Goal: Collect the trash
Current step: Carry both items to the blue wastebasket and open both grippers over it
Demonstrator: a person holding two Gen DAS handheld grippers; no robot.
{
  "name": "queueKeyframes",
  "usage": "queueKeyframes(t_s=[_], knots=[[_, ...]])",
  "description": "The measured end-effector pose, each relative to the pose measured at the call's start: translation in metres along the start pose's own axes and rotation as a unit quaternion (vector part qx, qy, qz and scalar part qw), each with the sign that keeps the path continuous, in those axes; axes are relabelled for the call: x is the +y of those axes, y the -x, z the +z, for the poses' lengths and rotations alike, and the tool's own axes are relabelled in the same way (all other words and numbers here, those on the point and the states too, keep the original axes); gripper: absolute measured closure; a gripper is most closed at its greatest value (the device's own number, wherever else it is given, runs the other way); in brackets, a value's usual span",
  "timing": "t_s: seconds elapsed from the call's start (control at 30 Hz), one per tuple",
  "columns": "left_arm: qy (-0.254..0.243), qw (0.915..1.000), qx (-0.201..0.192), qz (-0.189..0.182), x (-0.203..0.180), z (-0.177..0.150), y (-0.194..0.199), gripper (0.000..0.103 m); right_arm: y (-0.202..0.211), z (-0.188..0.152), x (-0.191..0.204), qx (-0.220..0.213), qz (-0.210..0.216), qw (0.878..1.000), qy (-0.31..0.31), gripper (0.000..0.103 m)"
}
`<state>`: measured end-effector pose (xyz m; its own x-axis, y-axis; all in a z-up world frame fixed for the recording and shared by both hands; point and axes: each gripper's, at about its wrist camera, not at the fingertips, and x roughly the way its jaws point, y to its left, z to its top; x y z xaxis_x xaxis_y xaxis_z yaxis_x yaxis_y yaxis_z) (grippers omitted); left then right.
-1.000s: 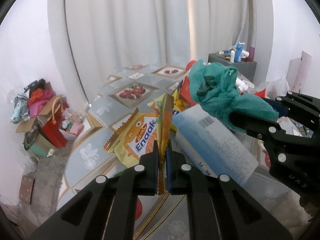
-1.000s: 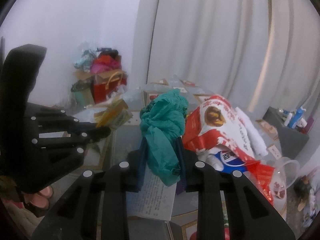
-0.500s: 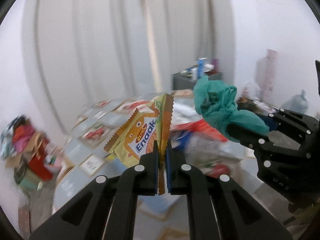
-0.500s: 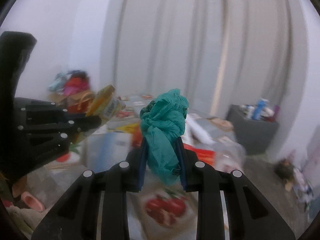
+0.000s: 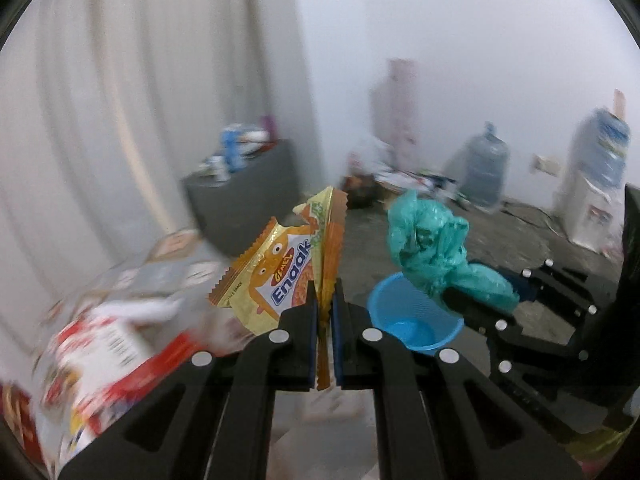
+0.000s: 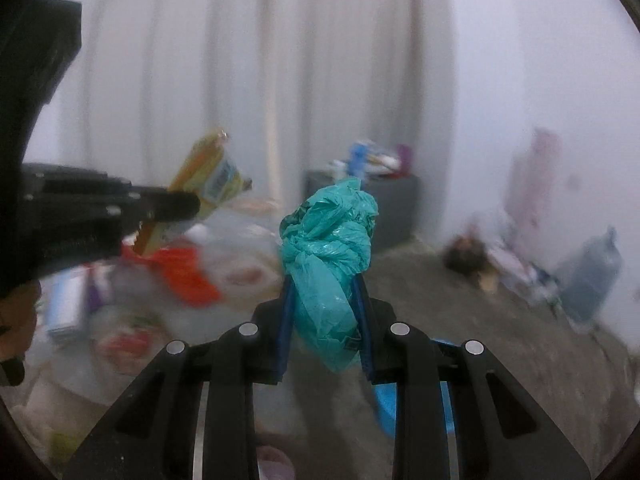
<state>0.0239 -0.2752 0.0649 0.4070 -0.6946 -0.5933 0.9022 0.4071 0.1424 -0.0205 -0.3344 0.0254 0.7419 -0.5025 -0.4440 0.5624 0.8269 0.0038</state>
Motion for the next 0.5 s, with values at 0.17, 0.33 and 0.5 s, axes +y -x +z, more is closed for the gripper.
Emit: queueKeyframes(t_s=[0.17, 0.33, 0.5], knots=[[-0.033, 0.9936, 0.068, -0.084, -0.046, 0.043, -0.101, 0.097, -0.057, -0.031, -0.076, 0.06, -0.051, 0.995, -0.069, 0.077], [-0.047, 0.9788, 0.148, -0.133, -0.074, 0.059, -0.213, 0.097, -0.124, -0.071, -0.121, 0.109, -0.086, 0.987, -0.084, 0.077], [-0.056, 0.968, 0.195, -0.147, -0.095, 0.061, -0.29, 0.094, -0.164, -0.101, -0.153, 0.142, -0.091, 0.981, -0.099, 0.072]])
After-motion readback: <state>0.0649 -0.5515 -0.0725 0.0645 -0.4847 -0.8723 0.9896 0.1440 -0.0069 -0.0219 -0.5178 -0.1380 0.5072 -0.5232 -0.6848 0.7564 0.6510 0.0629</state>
